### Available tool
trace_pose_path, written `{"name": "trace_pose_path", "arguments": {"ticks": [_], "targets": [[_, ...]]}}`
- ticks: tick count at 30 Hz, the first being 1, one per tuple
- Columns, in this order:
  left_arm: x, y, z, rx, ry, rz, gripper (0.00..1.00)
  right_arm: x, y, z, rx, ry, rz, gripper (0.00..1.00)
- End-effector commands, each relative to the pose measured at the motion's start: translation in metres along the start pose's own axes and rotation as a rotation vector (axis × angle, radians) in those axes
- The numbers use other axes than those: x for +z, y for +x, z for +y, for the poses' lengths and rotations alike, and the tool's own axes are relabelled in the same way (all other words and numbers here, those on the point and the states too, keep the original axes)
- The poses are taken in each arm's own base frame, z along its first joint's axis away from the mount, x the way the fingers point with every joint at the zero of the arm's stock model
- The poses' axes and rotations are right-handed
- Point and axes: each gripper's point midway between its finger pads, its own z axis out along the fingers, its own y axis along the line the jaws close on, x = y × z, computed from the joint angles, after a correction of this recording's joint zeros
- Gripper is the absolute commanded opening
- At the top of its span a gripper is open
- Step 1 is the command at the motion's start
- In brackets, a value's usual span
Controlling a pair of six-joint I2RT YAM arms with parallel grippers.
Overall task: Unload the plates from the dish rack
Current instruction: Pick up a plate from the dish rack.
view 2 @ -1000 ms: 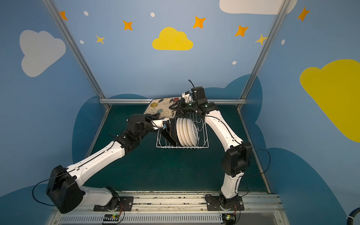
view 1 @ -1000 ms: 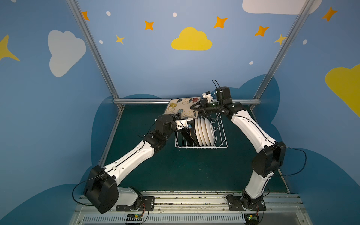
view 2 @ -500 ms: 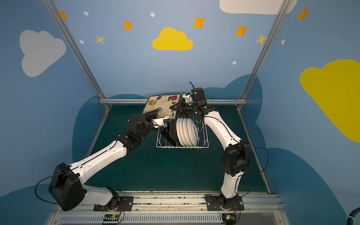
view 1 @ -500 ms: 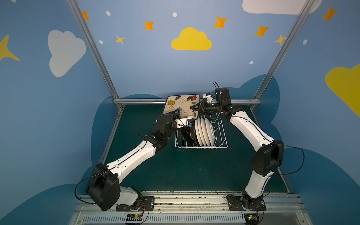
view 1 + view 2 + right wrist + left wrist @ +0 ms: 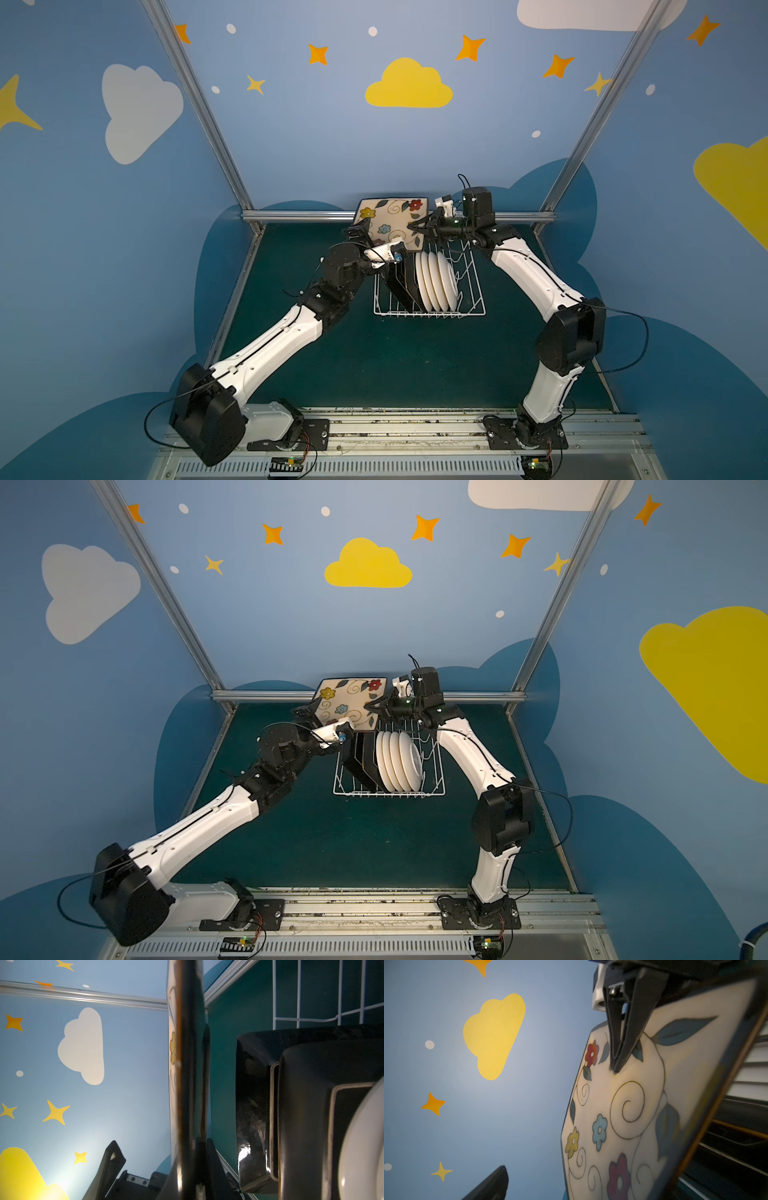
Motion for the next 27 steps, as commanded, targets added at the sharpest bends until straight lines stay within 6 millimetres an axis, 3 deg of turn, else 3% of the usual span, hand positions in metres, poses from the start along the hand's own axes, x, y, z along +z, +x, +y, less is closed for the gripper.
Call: {"name": "trace_pose_path", "arguments": {"ticks": [1,5,12,19,27], "targets": [[-0.020,0.010,-0.008,-0.132,0.071,0.014,1.00,-0.034,-0.017,0.072,-0.175,-0.190,-0.103,0.00],[-0.043,0.018,-0.007,-0.300,0.155,0.037,1.00,-0.047,-0.025,0.075,-0.201,-0.194,-0.130,0.00],[-0.061,0.032,0.028,-0.720,0.223,0.081,1.00,-0.061,-0.034,0.064,-0.245,-0.163,-0.162,0.00],[-0.049,0.048,0.059,-1.112,0.250,0.117,1.00,-0.073,-0.028,0.059,-0.316,-0.155,-0.140,0.00],[-0.029,0.041,0.057,-1.403,0.505,0.108,1.00,-0.083,-0.015,0.062,-0.395,-0.207,-0.123,0.00]]}}
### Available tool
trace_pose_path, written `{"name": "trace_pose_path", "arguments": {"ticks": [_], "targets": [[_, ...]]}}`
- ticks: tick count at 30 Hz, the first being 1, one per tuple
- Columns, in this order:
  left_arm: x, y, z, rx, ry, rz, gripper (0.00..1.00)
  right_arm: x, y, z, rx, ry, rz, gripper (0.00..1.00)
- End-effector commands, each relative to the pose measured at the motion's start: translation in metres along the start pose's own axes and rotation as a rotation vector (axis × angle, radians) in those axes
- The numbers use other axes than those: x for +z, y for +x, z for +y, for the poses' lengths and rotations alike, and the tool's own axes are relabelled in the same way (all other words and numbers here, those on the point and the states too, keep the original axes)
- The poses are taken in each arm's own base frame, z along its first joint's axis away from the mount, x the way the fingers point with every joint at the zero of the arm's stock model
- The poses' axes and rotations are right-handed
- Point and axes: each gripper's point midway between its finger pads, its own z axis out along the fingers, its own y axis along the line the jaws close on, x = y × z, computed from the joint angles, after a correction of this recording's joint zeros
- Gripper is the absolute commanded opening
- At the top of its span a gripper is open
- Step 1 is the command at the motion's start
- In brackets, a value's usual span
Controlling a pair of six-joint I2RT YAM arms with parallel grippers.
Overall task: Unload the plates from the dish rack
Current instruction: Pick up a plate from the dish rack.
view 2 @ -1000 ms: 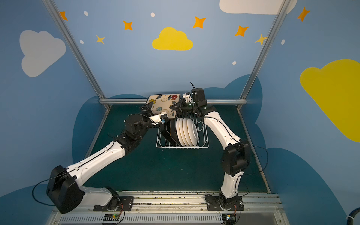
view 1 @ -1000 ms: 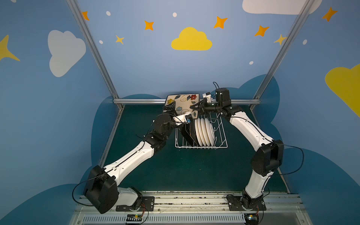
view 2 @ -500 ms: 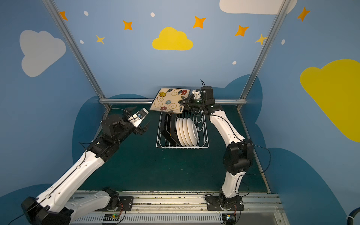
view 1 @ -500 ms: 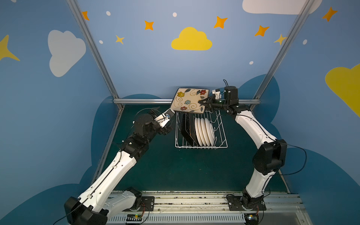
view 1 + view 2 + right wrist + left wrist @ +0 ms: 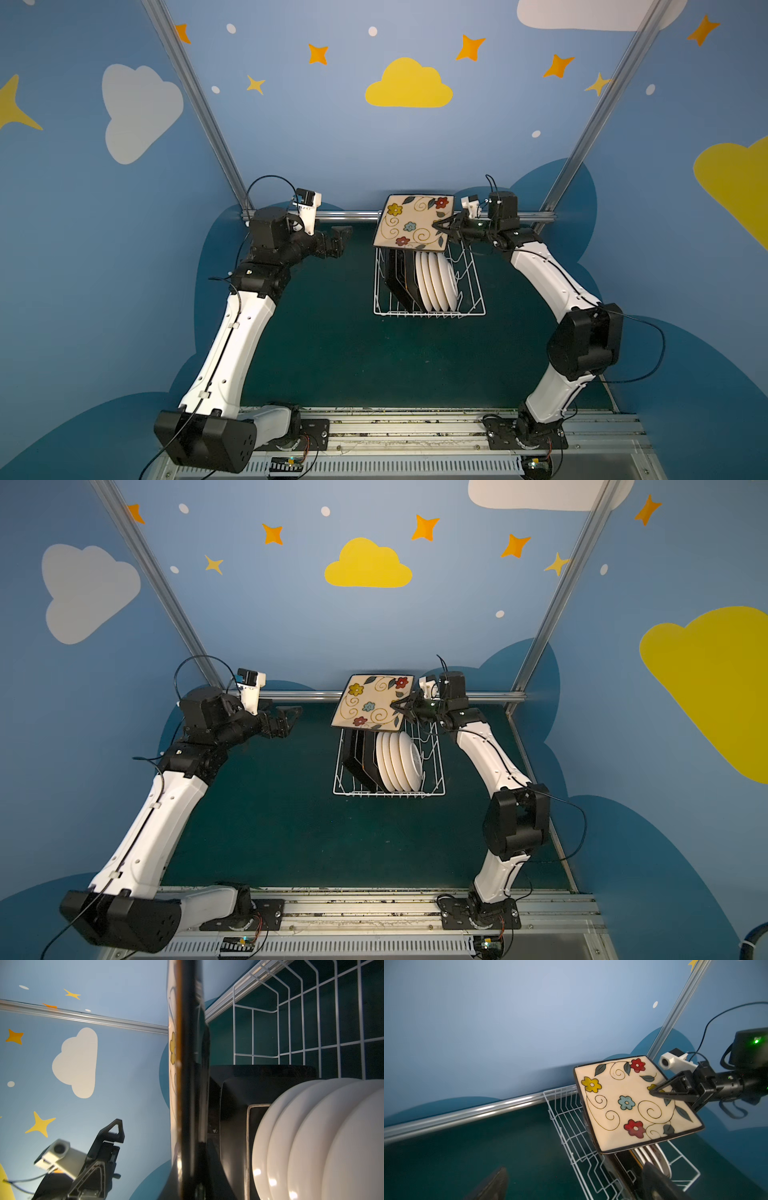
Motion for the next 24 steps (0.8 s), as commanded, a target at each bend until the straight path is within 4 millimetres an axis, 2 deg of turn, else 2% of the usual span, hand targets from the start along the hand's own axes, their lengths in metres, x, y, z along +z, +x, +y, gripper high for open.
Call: {"name": "trace_pose_path", "arguments": {"ticks": [1,8,15,24], "targets": [[0.003,0.003,-0.027,-0.173,0.194,0.069,1.00,-0.038,0.003,0.093,-0.288,-0.244,-0.041,0.00],[0.026,0.009,-0.036,-0.287,0.354,0.137,1.00,-0.042,0.007,0.099,-0.348,-0.290,-0.041,0.00],[0.050,0.001,-0.044,-0.380,0.517,0.151,0.99,-0.043,0.014,0.103,-0.396,-0.341,-0.032,0.00],[0.084,0.019,-0.047,-0.452,0.577,0.247,0.97,-0.045,0.022,0.110,-0.418,-0.405,-0.010,0.00]]}}
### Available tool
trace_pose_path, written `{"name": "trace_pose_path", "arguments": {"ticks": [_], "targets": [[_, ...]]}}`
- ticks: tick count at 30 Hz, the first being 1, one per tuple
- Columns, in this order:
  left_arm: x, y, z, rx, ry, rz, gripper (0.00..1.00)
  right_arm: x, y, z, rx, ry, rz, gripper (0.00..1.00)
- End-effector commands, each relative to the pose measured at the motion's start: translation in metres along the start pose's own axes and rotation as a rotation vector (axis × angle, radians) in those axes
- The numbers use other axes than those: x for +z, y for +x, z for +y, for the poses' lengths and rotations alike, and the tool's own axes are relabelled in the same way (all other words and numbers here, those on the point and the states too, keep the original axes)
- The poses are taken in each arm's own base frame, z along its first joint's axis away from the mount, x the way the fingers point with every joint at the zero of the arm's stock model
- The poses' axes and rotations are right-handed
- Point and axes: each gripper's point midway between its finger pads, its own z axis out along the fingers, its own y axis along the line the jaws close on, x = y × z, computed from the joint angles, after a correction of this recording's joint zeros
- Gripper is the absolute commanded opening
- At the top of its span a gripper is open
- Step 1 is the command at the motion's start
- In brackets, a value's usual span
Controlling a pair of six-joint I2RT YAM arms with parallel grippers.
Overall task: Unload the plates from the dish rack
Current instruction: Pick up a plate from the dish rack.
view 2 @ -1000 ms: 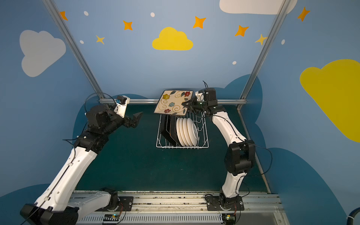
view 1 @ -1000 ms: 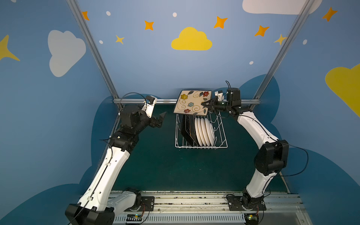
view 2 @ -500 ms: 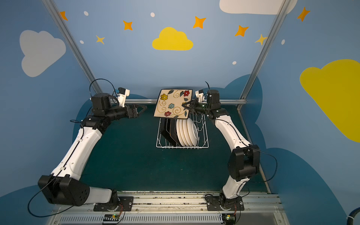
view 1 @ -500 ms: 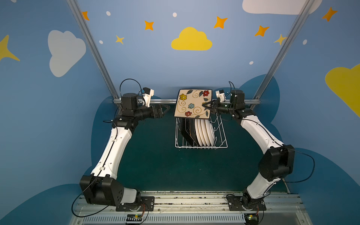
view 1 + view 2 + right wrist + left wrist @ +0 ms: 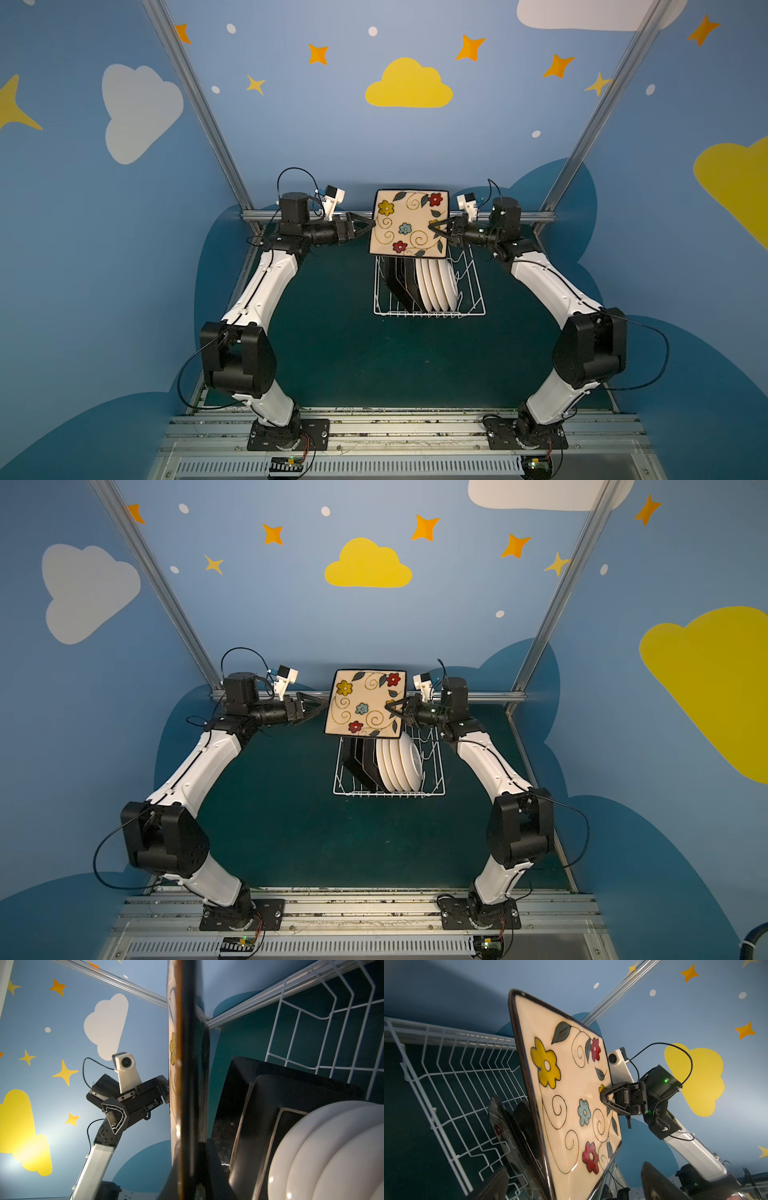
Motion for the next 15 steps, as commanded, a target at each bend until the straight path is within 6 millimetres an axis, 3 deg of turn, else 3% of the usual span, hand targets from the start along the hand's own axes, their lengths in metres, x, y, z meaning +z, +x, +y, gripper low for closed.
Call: {"name": "trace_pose_path", "arguments": {"ticks": [1,10,15], "targets": [[0.011,-0.004,-0.013,0.002,0.074,0.029,0.97,-0.024,-0.010,0.093,-0.257,-0.207,-0.052,0.00],[0.037,-0.001,-0.013,-0.008,0.118,0.057,0.92,-0.020,-0.006,0.090,-0.242,-0.218,-0.025,0.00],[0.043,0.000,-0.016,-0.015,0.129,0.066,0.79,-0.018,-0.002,0.084,-0.228,-0.209,-0.010,0.00]]}}
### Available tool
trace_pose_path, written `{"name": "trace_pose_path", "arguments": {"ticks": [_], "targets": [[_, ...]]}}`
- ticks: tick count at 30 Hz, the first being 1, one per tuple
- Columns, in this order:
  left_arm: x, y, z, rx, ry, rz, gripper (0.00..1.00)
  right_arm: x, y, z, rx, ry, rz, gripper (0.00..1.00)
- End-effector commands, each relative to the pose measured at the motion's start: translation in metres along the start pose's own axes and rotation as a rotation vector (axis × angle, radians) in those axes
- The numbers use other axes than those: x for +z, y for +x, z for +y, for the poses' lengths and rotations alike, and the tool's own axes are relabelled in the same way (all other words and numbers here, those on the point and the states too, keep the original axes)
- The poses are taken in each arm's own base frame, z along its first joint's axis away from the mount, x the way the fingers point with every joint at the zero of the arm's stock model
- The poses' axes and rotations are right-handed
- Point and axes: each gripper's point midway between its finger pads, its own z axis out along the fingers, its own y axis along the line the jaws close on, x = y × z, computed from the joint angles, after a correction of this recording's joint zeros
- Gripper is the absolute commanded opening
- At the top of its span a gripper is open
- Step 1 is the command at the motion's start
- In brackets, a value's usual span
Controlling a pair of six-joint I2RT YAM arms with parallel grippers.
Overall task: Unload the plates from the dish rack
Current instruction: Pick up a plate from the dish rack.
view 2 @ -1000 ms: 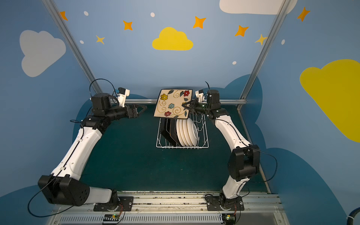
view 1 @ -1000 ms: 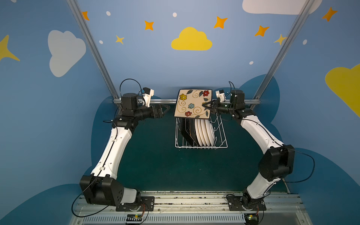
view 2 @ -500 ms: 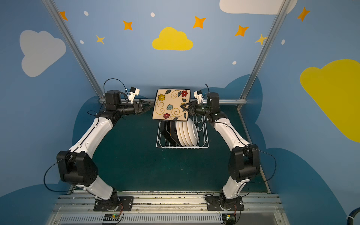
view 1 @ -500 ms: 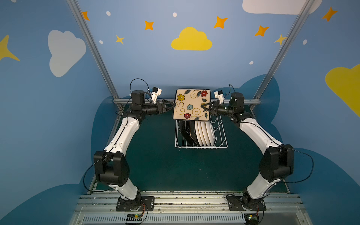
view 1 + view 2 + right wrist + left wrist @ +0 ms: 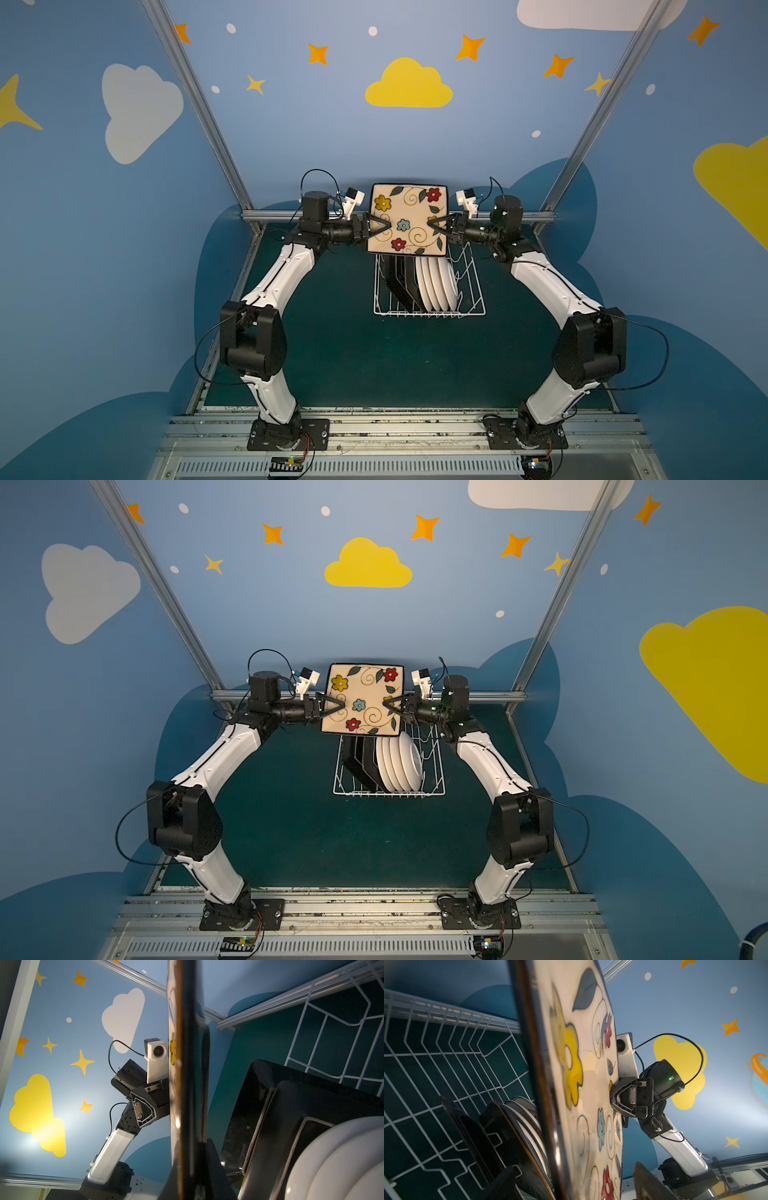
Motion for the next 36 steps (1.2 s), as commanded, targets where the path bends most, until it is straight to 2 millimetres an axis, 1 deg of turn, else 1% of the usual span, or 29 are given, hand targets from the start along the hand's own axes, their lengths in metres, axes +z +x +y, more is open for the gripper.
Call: {"name": "trace_pose_path", "arguments": {"ticks": [1,6,8,11,13,15,18,24,28,31,34,36], "targets": [[0.002,-0.008,-0.015,0.042,0.040,-0.006,0.76,-0.013,-0.004,0.068,-0.198,-0.141,-0.017,0.00],[0.006,-0.007,-0.011,0.021,0.044,0.002,0.60,-0.012,0.000,0.066,-0.201,-0.140,-0.004,0.00],[0.007,-0.006,-0.011,0.014,0.051,0.008,0.58,-0.011,0.001,0.064,-0.199,-0.136,0.008,0.00],[0.008,-0.005,-0.011,0.012,0.061,0.017,0.57,-0.009,0.003,0.062,-0.194,-0.132,0.019,0.00],[0.008,-0.004,-0.011,0.011,0.064,0.020,0.54,-0.008,0.003,0.060,-0.190,-0.130,0.022,0.00],[0.009,-0.004,-0.011,0.011,0.067,0.024,0.48,-0.006,0.004,0.057,-0.183,-0.126,0.026,0.00],[0.009,-0.003,-0.011,0.011,0.069,0.025,0.44,-0.005,0.004,0.054,-0.175,-0.121,0.025,0.00],[0.010,0.000,-0.003,-0.008,0.056,0.030,0.39,-0.001,0.003,0.050,-0.166,-0.117,0.030,0.00],[0.012,0.000,-0.004,-0.013,0.064,0.035,0.37,0.000,0.003,0.048,-0.169,-0.118,0.034,0.00],[0.011,0.000,-0.005,-0.009,0.069,0.038,0.32,0.000,0.006,0.047,-0.173,-0.122,0.047,0.00],[0.011,0.000,-0.007,-0.009,0.072,0.041,0.23,0.001,0.006,0.045,-0.169,-0.124,0.056,0.00],[0.011,0.001,-0.007,-0.011,0.071,0.042,0.19,0.002,0.006,0.045,-0.166,-0.127,0.061,0.00]]}}
